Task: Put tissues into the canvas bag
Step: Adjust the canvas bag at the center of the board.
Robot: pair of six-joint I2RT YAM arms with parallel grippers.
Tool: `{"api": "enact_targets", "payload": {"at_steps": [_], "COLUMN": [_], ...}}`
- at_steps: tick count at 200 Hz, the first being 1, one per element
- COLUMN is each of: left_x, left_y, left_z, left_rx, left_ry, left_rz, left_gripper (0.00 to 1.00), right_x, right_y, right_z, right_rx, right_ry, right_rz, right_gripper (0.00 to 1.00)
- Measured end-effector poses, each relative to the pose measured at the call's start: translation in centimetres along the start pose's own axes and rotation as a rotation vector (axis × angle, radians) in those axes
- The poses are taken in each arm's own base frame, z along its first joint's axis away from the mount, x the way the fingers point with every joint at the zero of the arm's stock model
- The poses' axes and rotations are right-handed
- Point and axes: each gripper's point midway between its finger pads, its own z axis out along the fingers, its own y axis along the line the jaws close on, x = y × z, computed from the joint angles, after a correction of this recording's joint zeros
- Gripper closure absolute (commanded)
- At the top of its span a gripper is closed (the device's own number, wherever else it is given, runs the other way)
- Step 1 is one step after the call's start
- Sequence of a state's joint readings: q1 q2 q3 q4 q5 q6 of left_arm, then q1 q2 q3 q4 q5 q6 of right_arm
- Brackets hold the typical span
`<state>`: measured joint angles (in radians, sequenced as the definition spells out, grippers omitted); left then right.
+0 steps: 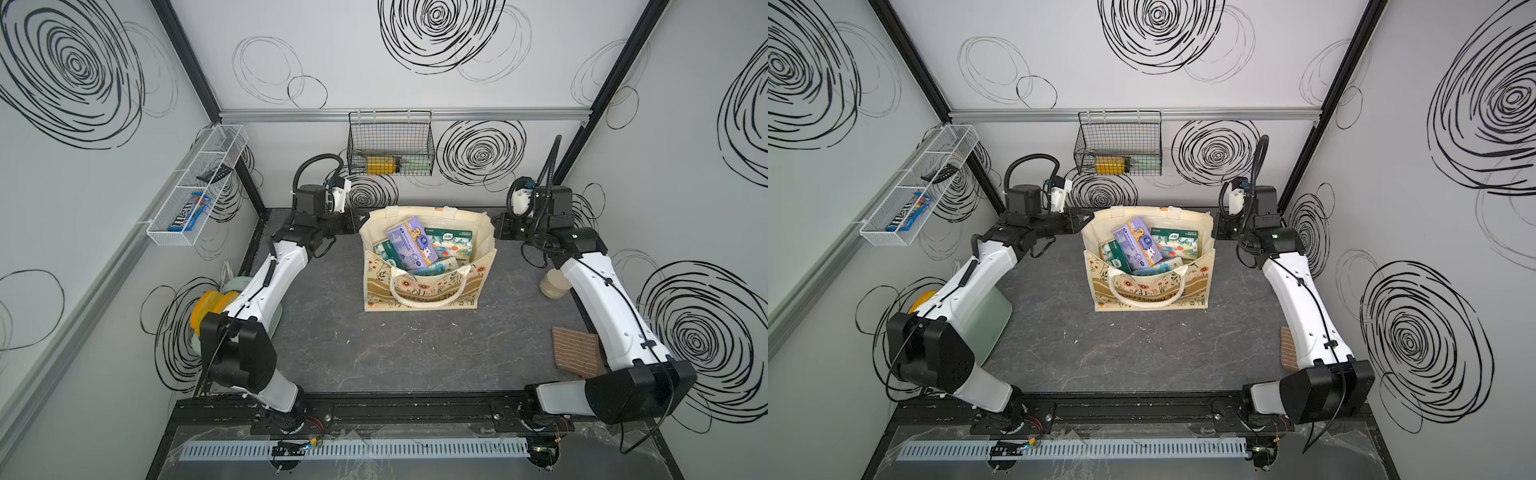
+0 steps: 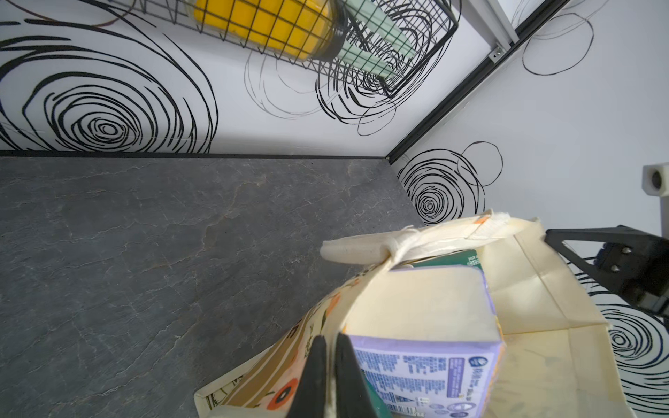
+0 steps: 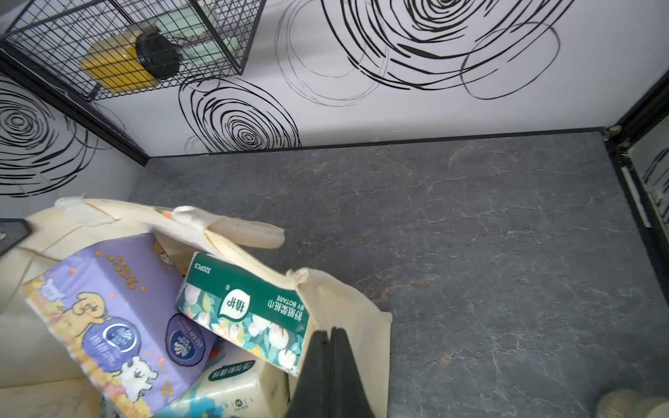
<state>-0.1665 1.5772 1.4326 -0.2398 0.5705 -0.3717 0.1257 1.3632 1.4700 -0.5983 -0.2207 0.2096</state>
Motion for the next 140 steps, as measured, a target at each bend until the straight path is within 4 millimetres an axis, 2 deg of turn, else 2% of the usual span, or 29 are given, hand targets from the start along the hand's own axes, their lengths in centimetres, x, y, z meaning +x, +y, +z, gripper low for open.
{"api": "enact_targets", "payload": {"at_steps": [6,23,32,39,44,51,62,83,96,108,112,120,130,135,140], "left_x": [0.1,0.1,-0.2,-0.6,-1.0,-1.5,-2.3,-3.0,-3.4,-3.9,-4.1,-4.7,-5.6,-5.8,-6.0], "left_y": [-0.3,-1.2,-1.8,-2.3,-2.6,-3.1,-3.6,-4.1,-4.3,-4.4,-4.5,-4.5,-4.4,-4.2,-4.0], "left_z": [0.1,0.3,0.4,0.3,0.3,0.1,0.0,-0.5,-0.9,-1.6,-2.0,-2.9,-4.6,-5.5,-6.5], "left_rx": [0.009,0.034,0.052,0.068,0.081,0.094,0.112,0.123,0.120,0.110,0.104,0.089,0.060,0.040,0.019], "left_ry": [0.002,0.006,-0.003,-0.015,-0.027,-0.044,-0.066,-0.092,-0.106,-0.126,-0.137,-0.163,-0.214,-0.240,-0.268], "left_rz": [0.000,-0.002,0.001,0.004,0.005,0.009,0.011,0.009,0.009,0.013,0.013,0.019,0.027,0.027,0.028], "left_gripper": [0.98,0.72,0.50,0.41,0.38,0.33,0.26,0.22,0.19,0.00,0.04,0.04,0.04,0.04,0.04], "right_x": [0.0,0.1,0.2,0.2,0.2,0.3,0.3,0.3,0.3,0.2,0.0,-0.2,-0.8,-1.2,-1.6], "right_y": [0.1,0.4,0.5,0.7,0.8,0.9,1.1,1.4,1.4,1.4,1.4,1.3,1.2,1.0,0.9], "right_z": [0.0,0.1,0.1,0.2,0.2,0.2,0.2,0.2,0.1,0.0,-0.2,-0.7,-1.6,-2.3,-3.0], "right_rx": [-0.010,-0.033,-0.043,-0.051,-0.061,-0.069,-0.082,-0.096,-0.099,-0.097,-0.094,-0.088,-0.075,-0.064,-0.053], "right_ry": [0.000,0.002,0.005,0.007,0.009,0.009,0.012,0.013,0.012,0.006,0.000,-0.014,-0.043,-0.063,-0.084], "right_rz": [0.004,0.016,0.020,0.022,0.029,0.031,0.030,0.032,0.035,0.030,0.030,0.029,0.029,0.027,0.024], "right_gripper": [0.99,0.93,0.84,0.71,0.60,0.55,0.49,0.43,0.31,0.28,0.27,0.26,0.18,0.11,0.09]}}
